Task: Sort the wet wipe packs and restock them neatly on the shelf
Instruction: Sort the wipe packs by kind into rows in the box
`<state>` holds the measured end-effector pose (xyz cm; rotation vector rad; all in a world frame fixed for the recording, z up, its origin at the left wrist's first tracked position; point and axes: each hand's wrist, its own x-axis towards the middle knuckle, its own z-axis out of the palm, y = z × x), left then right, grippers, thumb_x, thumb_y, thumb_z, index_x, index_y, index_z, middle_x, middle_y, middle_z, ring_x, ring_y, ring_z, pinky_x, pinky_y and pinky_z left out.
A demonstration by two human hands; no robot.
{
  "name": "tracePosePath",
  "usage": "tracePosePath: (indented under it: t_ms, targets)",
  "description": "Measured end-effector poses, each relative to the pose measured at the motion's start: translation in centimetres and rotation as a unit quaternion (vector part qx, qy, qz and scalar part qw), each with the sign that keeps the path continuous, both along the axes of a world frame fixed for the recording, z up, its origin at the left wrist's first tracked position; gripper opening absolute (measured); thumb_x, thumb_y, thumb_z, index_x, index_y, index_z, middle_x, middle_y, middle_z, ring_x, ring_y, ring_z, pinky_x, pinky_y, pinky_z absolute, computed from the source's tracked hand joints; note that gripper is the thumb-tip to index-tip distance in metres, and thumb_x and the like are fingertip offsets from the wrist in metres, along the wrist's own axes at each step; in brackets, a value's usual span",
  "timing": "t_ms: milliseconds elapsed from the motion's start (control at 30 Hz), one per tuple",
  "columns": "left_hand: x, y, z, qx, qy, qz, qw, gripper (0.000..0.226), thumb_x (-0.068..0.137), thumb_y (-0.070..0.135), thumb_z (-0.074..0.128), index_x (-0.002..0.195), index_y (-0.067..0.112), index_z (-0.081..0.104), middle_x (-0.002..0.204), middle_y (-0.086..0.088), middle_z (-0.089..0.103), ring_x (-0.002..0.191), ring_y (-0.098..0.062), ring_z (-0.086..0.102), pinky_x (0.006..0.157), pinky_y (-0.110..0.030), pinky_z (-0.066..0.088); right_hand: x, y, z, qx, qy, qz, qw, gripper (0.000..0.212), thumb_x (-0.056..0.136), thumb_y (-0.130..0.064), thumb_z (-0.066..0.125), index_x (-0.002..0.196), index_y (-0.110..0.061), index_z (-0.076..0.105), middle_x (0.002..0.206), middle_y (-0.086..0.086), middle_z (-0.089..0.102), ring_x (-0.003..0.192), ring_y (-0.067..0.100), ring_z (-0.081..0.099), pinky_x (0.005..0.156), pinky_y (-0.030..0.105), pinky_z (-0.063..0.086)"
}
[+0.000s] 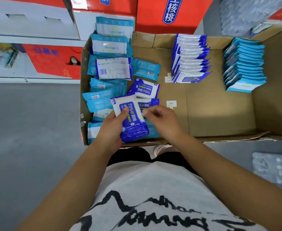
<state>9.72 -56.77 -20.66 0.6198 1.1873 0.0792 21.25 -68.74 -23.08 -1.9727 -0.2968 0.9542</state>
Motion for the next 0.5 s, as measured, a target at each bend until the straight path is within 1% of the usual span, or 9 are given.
tracePosePath:
  t_ms: [33, 100, 167, 200, 233, 300, 400, 433, 500]
  targets:
    - [-0.3, 0.3, -0.2, -0.004, 0.02, 0.012, 1.0, 0.011, 0.098, 0.028, 0.067, 0.109, 0.025, 0.065, 0.099, 0.0, 0.079, 0.084, -0.016, 0.077, 0.07, -0.036, 0.063, 1.0, 0.1, -1.3, -0.018, -0.012, -0.019, 1.0, 0.004, 0.093, -0.022, 0.07, 0.093, -0.018, 0.069, 0.092, -0.007, 0.071, 0.083, 0.002, 0.065, 0.08, 0.022, 0.053]
    - [-1.2, 1.1, -0.9, -0.002, 0.053, 0.022, 0.998, 0.012, 0.098, 0.029, 0.068, 0.108, 0.028, 0.063, 0.107, 0.0, 0.075, 0.097, -0.02, 0.074, 0.083, -0.044, 0.062, 3.4, -0.1, -4.0, -0.069, -0.036, -0.021, 0.997, 0.01, 0.094, -0.023, 0.069, 0.1, -0.015, 0.068, 0.102, 0.002, 0.072, 0.092, 0.01, 0.065, 0.085, 0.029, 0.053]
    - [-2.3, 1.6, -1.6, 0.0, 0.076, 0.024, 0.997, 0.012, 0.098, 0.03, 0.068, 0.109, 0.028, 0.063, 0.111, -0.001, 0.073, 0.1, -0.022, 0.073, 0.087, -0.047, 0.061, 5.2, -0.3, -6.2, -0.113, -0.035, 0.027, 0.993, 0.027, 0.094, -0.026, 0.069, 0.116, -0.011, 0.066, 0.121, 0.007, 0.068, 0.107, 0.015, 0.064, 0.091, 0.033, 0.054]
    - [-2.8, 1.8, -2.0, -0.002, 0.083, 0.022, 0.996, 0.016, 0.098, 0.03, 0.068, 0.113, 0.028, 0.063, 0.113, -0.001, 0.074, 0.101, -0.023, 0.073, 0.089, -0.047, 0.061, 5.9, -0.3, -7.1, -0.133, -0.049, 0.067, 0.988, 0.034, 0.094, -0.028, 0.069, 0.122, -0.011, 0.064, 0.128, 0.007, 0.065, 0.114, 0.018, 0.062, 0.094, 0.032, 0.052]
    - [-3.2, 1.9, -2.2, -0.002, 0.094, 0.019, 0.995, 0.018, 0.098, 0.03, 0.068, 0.115, 0.027, 0.063, 0.114, -0.002, 0.074, 0.103, -0.023, 0.073, 0.091, -0.048, 0.06, 6.4, -0.1, -7.9, -0.15, -0.074, 0.113, 0.98, 0.039, 0.094, -0.029, 0.069, 0.128, -0.012, 0.061, 0.133, 0.006, 0.062, 0.12, 0.02, 0.059, 0.095, 0.029, 0.049]
    - [-4.0, 2.0, -2.4, -0.003, 0.115, 0.017, 0.993, 0.018, 0.098, 0.03, 0.068, 0.115, 0.028, 0.062, 0.114, -0.002, 0.074, 0.103, -0.024, 0.073, 0.092, -0.048, 0.06, 7.0, 0.5, -9.0, -0.178, -0.122, 0.19, 0.958, 0.05, 0.093, -0.033, 0.069, 0.138, -0.015, 0.054, 0.142, 0.006, 0.054, 0.129, 0.021, 0.051, 0.097, 0.022, 0.039]
    - [-4.6, 2.0, -2.6, -0.014, 0.124, 0.023, 0.992, 0.026, 0.098, 0.029, 0.069, 0.122, 0.024, 0.062, 0.113, -0.002, 0.075, 0.101, -0.024, 0.075, 0.087, -0.046, 0.062, 7.1, 1.7, -10.0, -0.202, -0.186, 0.256, 0.927, 0.059, 0.093, -0.036, 0.068, 0.144, -0.015, 0.049, 0.15, 0.008, 0.045, 0.139, 0.025, 0.038, 0.111, 0.033, 0.035]
    - [-4.8, 2.0, -2.6, -0.016, 0.129, 0.025, 0.991, 0.025, 0.098, 0.028, 0.069, 0.121, 0.024, 0.062, 0.112, -0.002, 0.076, 0.1, -0.023, 0.075, 0.086, -0.045, 0.062, 7.0, 2.0, -10.2, -0.212, -0.21, 0.268, 0.916, 0.058, 0.093, -0.036, 0.068, 0.143, -0.014, 0.049, 0.149, 0.009, 0.045, 0.138, 0.026, 0.038, 0.111, 0.037, 0.036]
    - [-5.0, 2.0, -2.7, -0.033, 0.127, 0.029, 0.991, 0.023, 0.096, 0.026, 0.071, 0.117, 0.023, 0.063, 0.111, -0.003, 0.076, 0.101, -0.024, 0.075, 0.086, -0.045, 0.062, 6.7, 2.4, -10.2, -0.232, -0.249, 0.271, 0.9, 0.055, 0.091, -0.037, 0.07, 0.138, -0.014, 0.054, 0.142, 0.01, 0.05, 0.131, 0.029, 0.043, 0.107, 0.04, 0.04]
